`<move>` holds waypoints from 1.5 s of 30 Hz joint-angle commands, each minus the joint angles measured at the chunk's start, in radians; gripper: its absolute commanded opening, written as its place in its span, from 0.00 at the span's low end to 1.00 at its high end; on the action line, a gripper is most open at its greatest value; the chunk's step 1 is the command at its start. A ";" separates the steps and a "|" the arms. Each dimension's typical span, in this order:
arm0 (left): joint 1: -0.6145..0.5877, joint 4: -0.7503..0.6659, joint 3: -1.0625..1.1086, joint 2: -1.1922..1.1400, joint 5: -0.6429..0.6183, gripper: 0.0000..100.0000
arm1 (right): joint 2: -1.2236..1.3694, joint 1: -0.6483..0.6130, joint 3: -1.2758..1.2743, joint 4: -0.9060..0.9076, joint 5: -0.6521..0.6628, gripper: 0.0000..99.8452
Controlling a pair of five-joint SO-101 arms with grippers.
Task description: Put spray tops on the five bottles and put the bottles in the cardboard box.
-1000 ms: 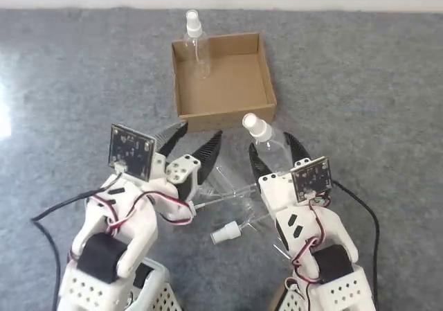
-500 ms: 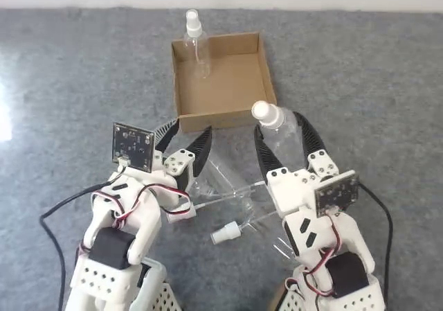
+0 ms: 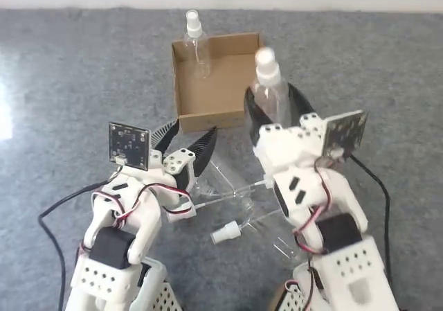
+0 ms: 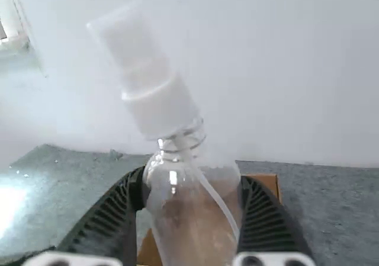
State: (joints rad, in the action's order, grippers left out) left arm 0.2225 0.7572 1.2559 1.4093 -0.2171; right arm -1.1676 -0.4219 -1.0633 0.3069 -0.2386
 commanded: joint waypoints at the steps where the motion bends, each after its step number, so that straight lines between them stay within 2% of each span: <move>1: -0.002 -0.023 -0.012 -0.005 -0.048 0.24 | 0.071 0.007 0.101 -0.097 -0.092 0.07; 6: 0.000 -0.003 -0.024 -0.005 -0.049 0.24 | 0.140 0.005 0.110 -0.205 -0.190 0.07; 10: 0.006 -0.003 -0.025 -0.005 -0.049 0.24 | 0.179 -0.008 0.112 -0.231 -0.198 0.07; 15: 0.083 -0.003 -0.021 -0.005 -0.043 0.24 | 0.189 -0.104 0.114 -0.228 -0.190 0.07; 21: 0.084 -0.020 -0.010 -0.006 -0.046 0.24 | 0.183 -0.163 0.112 -0.217 -0.190 0.07; 26: 0.083 -0.112 0.047 -0.006 -0.043 0.24 | 0.180 -0.193 0.112 -0.145 -0.193 0.07; 31: 0.080 -0.132 0.059 -0.008 -0.043 0.24 | 0.180 -0.206 0.112 -0.111 -0.192 0.07; 38: -0.009 -0.238 0.102 -0.014 -0.043 0.24 | 0.068 -0.206 0.112 -0.021 -0.190 0.07; 45: -0.011 -0.242 0.108 -0.014 -0.043 0.24 | 0.013 -0.206 0.107 0.058 -0.190 0.07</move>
State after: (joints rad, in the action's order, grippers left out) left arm 0.2348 0.5501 1.3755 1.4078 -0.2509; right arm -1.1155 -0.6199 -1.0265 0.3376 -0.4273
